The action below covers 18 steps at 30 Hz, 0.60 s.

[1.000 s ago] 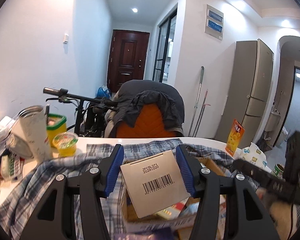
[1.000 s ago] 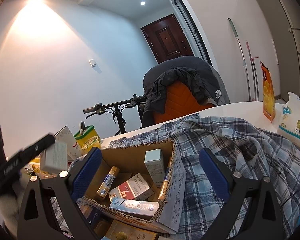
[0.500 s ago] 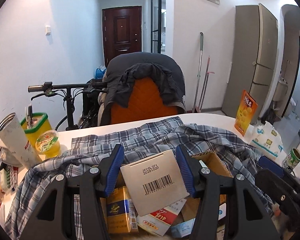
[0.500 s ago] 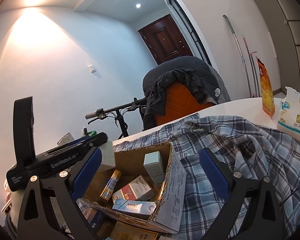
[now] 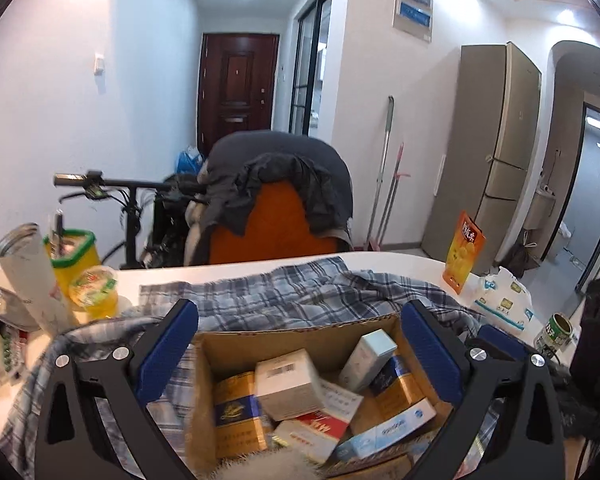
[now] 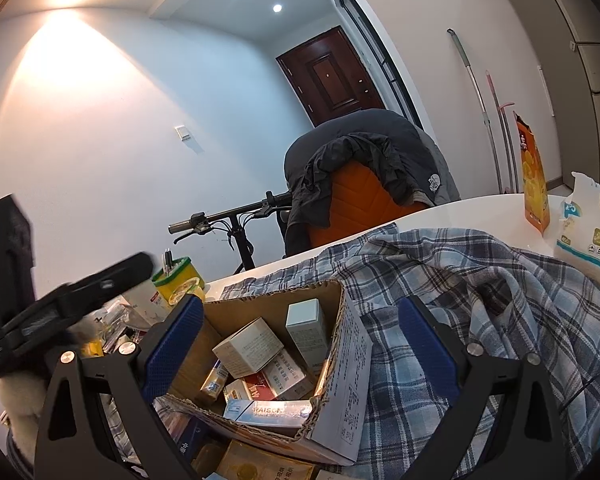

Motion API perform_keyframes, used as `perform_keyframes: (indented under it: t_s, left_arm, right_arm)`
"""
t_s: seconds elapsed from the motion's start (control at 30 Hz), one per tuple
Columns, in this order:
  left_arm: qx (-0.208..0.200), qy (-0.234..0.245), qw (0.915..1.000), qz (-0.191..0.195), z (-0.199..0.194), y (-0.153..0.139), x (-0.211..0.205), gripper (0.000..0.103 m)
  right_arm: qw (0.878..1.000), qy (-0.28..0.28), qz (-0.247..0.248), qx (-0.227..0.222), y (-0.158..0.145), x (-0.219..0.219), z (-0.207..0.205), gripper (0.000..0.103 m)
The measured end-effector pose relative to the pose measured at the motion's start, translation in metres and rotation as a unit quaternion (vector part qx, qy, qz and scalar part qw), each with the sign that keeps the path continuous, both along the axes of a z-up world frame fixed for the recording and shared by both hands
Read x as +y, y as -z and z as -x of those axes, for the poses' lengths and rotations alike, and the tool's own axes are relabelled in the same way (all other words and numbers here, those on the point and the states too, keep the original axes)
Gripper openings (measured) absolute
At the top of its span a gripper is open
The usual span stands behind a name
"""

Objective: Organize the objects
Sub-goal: 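Lower the white barcode box into the cardboard box and open the left gripper, then grasp the pink pack on the purple box with the left gripper and lift it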

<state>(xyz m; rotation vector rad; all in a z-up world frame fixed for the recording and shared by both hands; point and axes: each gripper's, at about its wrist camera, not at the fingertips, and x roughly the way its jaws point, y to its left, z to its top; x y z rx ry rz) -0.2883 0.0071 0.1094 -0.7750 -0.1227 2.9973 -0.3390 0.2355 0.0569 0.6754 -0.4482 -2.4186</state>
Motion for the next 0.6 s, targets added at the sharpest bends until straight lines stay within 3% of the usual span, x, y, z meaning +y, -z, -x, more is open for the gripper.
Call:
perform_keyframes:
  t_s: [0.23, 0.4, 0.43, 0.5, 0.6]
  left_arm:
    - [0.044, 0.006, 0.9989, -0.013, -0.076, -0.001, -0.028, 0.103]
    - [0.071, 0.010, 0.9969, -0.030, -0.126, 0.038, -0.046, 0.103]
    - [0.067, -0.003, 0.9971, -0.035, -0.131, 0.049, -0.049, 0.103]
    - [0.001, -0.013, 0.9996, -0.025, -0.125, 0.056, -0.049, 0.103]
    - [0.009, 0.001, 0.9988, -0.047, -0.132, 0.056, -0.055, 0.103]
  right_arm:
    - [1.000, -0.006, -0.012, 0.002, 0.000, -0.006, -0.002, 0.098]
    - [1.000, -0.009, -0.020, 0.009, -0.002, -0.010, -0.006, 0.098]
    - [1.000, -0.009, -0.022, 0.010, -0.001, -0.011, -0.007, 0.099]
    - [1.000, -0.009, -0.024, 0.007, 0.000, -0.012, -0.006, 0.102]
    - [1.000, -0.009, -0.024, 0.003, 0.003, -0.012, -0.004, 0.102]
